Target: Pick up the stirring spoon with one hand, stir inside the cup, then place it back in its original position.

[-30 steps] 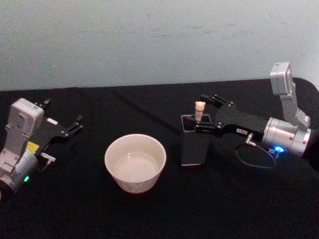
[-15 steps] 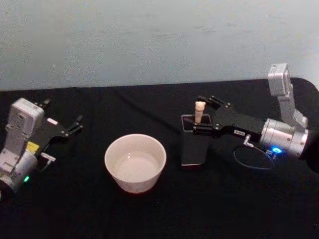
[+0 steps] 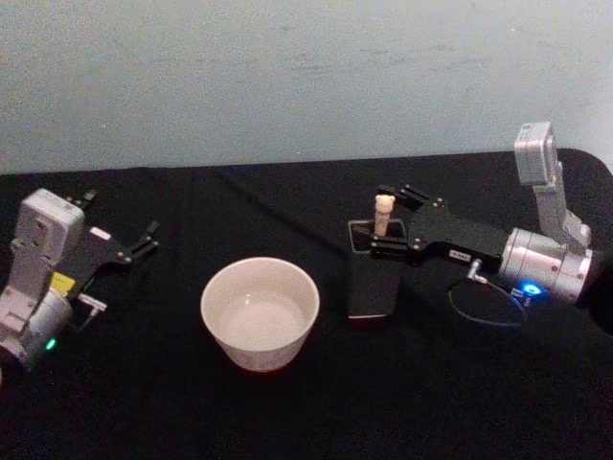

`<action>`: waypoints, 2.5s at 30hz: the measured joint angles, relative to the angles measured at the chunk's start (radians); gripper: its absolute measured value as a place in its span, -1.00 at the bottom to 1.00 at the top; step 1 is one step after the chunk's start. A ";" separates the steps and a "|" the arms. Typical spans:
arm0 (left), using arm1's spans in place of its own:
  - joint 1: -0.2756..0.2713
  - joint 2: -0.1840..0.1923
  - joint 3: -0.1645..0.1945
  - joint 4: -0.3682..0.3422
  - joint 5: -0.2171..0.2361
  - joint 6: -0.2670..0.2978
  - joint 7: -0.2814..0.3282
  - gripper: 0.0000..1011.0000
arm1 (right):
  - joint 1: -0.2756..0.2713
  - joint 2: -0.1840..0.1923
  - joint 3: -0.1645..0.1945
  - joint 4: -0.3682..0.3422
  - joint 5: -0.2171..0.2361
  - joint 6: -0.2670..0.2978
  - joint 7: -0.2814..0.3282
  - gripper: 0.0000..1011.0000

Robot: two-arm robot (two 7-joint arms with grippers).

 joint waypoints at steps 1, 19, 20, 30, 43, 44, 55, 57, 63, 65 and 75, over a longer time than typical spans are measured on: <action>0.000 0.000 0.000 0.000 0.000 0.000 0.000 0.98 | 0.000 0.000 0.000 0.000 0.000 0.000 0.000 0.87; 0.000 0.000 0.000 0.000 0.000 0.000 0.000 0.98 | 0.000 0.000 0.002 0.000 0.001 0.001 0.000 -0.11; 0.000 0.000 0.000 0.000 0.000 0.000 0.000 0.98 | 0.000 0.000 0.002 0.000 0.001 0.001 0.000 -0.23; 0.000 0.000 0.000 0.000 0.000 0.000 0.000 0.98 | 0.000 0.000 0.001 0.000 0.001 0.001 0.000 -0.58; 0.000 0.000 0.000 0.000 0.000 0.000 0.000 0.98 | -0.020 0.009 0.006 -0.041 -0.011 0.000 -0.041 -0.58; 0.000 0.000 0.000 0.000 0.000 0.000 0.000 0.98 | -0.030 0.014 0.010 -0.061 -0.017 0.000 -0.060 -0.58; 0.000 0.000 0.000 0.000 0.000 0.000 0.000 0.98 | -0.126 0.047 0.068 -0.256 -0.038 0.024 -0.207 -0.58; 0.000 0.000 0.000 0.000 0.000 0.000 0.000 0.98 | -0.147 0.052 0.084 -0.299 -0.036 0.033 -0.232 -0.58; 0.000 0.000 0.000 0.000 0.000 0.000 0.000 0.98 | -0.188 0.064 0.120 -0.390 -0.027 0.041 -0.267 -0.58; 0.000 0.000 0.000 0.000 0.000 0.000 0.000 0.98 | -0.194 0.067 0.126 -0.408 -0.026 0.040 -0.268 -0.58; 0.000 0.000 0.000 0.000 0.000 0.000 0.000 0.98 | -0.203 0.071 0.151 -0.475 -0.028 0.010 -0.267 -0.58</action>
